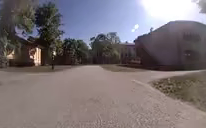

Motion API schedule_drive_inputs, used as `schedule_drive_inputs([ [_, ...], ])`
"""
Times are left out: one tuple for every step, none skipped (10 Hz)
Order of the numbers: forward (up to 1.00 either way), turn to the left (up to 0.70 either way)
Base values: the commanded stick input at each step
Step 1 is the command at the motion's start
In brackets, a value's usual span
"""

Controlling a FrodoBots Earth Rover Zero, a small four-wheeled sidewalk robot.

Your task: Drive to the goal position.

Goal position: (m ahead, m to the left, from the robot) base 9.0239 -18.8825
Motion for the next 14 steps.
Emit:
schedule_drive_inputs([
  [0.45, 0.0],
  [0.45, 0.0],
  [0.45, 0.0],
  [0.45, 0.0],
  [0.45, 0.0],
  [0.45, 0.0],
  [0.45, 0.0],
  [0.45, 0.0],
  [0.45, 0.0],
  [0.45, 0.0],
  [0.45, 0.0],
  [0.45, 0.0],
  [0.45, 0.0],
  [0.45, 0.0],
])
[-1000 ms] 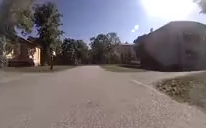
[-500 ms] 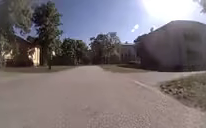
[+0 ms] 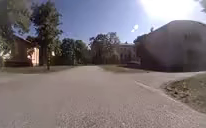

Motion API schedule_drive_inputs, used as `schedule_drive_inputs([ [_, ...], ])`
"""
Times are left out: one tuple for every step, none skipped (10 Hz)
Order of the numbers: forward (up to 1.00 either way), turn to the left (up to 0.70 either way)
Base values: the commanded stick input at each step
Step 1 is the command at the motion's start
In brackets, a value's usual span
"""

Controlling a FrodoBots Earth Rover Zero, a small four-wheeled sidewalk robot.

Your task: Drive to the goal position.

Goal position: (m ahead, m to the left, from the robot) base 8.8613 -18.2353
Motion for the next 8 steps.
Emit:
schedule_drive_inputs([
  [0.45, 0.0],
  [0.45, 0.0],
  [0.45, 0.0],
  [0.45, 0.0],
  [0.45, 0.0],
  [0.45, 0.0],
  [0.45, 0.0],
  [0.45, 0.0],
])
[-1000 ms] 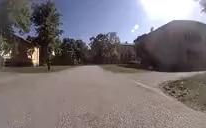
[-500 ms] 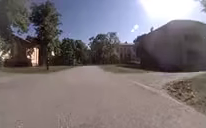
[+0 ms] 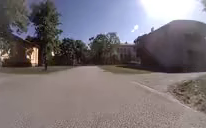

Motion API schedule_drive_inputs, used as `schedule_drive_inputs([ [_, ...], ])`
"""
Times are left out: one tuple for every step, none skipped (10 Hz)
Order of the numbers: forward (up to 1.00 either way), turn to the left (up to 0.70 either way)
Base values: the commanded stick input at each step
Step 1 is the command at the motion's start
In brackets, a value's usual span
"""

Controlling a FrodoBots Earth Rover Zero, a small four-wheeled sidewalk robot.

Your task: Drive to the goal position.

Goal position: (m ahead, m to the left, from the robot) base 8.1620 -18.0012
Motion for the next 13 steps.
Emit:
schedule_drive_inputs([
  [0.45, 0.0],
  [0.45, 0.0],
  [0.45, 0.0],
  [0.45, 0.0],
  [0.45, 0.0],
  [0.45, 0.0],
  [0.45, 0.0],
  [0.45, 0.0],
  [0.45, 0.0],
  [0.45, 0.0],
  [0.45, 0.0],
  [0.45, 0.0],
  [0.45, 0.0],
])
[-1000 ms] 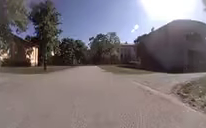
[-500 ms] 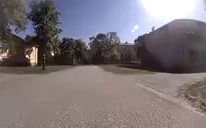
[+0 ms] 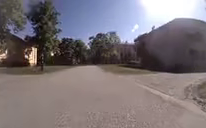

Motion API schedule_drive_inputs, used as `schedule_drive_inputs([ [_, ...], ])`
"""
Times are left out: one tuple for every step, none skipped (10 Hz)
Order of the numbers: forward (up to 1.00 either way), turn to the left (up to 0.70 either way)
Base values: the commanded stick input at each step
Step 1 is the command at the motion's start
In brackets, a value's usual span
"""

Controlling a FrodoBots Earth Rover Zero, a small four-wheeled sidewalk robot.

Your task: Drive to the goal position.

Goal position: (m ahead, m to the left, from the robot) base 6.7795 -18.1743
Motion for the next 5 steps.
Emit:
schedule_drive_inputs([
  [0.45, 0.0],
  [0.45, 0.0],
  [0.45, 0.0],
  [0.45, 0.0],
  [0.45, 0.0],
])
